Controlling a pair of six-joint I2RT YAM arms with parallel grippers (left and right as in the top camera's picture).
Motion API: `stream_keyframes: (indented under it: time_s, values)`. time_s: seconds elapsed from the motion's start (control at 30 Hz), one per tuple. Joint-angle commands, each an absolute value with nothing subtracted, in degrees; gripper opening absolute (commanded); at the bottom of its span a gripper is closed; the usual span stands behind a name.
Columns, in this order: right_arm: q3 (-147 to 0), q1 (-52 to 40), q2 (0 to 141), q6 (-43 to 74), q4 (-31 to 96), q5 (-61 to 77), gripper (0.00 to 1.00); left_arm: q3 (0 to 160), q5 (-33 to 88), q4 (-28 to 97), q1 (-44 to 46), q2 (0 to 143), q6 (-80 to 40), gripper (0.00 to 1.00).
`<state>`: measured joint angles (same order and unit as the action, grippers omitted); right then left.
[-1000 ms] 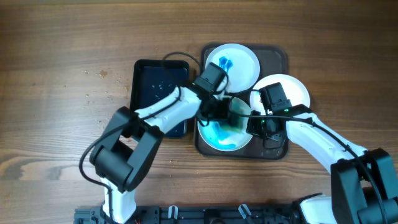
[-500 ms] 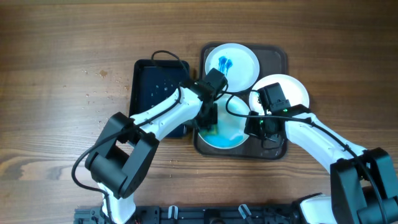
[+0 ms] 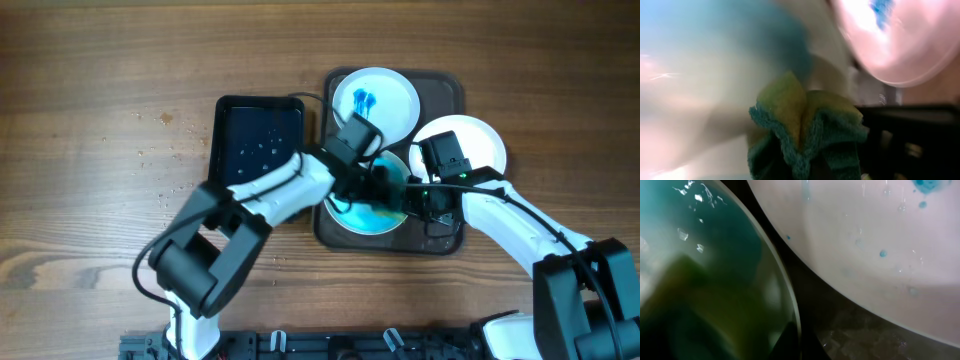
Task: Clean dirty plates on tray and stack at the side
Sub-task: 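Scrub the front-left plate with the sponge in the left gripper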
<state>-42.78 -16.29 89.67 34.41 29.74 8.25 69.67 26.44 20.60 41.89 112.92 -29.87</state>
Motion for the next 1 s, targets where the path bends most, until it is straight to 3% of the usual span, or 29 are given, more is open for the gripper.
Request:
stream_keyframes:
  time_s: [0.0,0.3,0.4,0.53,0.7,0.8,0.97]
  values:
    - [-42.46,-16.53,90.43,32.93,30.48,5.93,0.04,69.21,24.05,18.39,43.62,114.15,-30.22,0.04]
    - [-42.46,-16.53,90.43,32.93,30.89,5.93,0.04,69.8,-19.53,36.03,37.54,113.78,-30.89,0.04]
    - [-42.46,-16.53,90.43,32.91,30.89,5.93,0.04,69.8,-24.69,40.03,37.36,113.65,-30.89,0.04]
    - [-42.46,-16.53,90.43,31.44,30.89,5.93,0.04,69.82,-18.81,38.52,37.36,113.51,-30.92,0.04]
    - [-42.46,-16.56,90.43,29.78,31.07,5.96,0.04,69.8,10.85,28.8,37.36,113.47,-31.29,0.04]
    - [-42.46,-16.56,90.43,27.11,30.81,6.72,0.04,69.63,22.5,21.74,39.05,113.47,-35.16,0.04]
    - [-42.46,-16.56,90.43,23.99,31.09,7.46,0.04,69.63,20.82,14.13,44.64,113.47,-35.2,0.04]
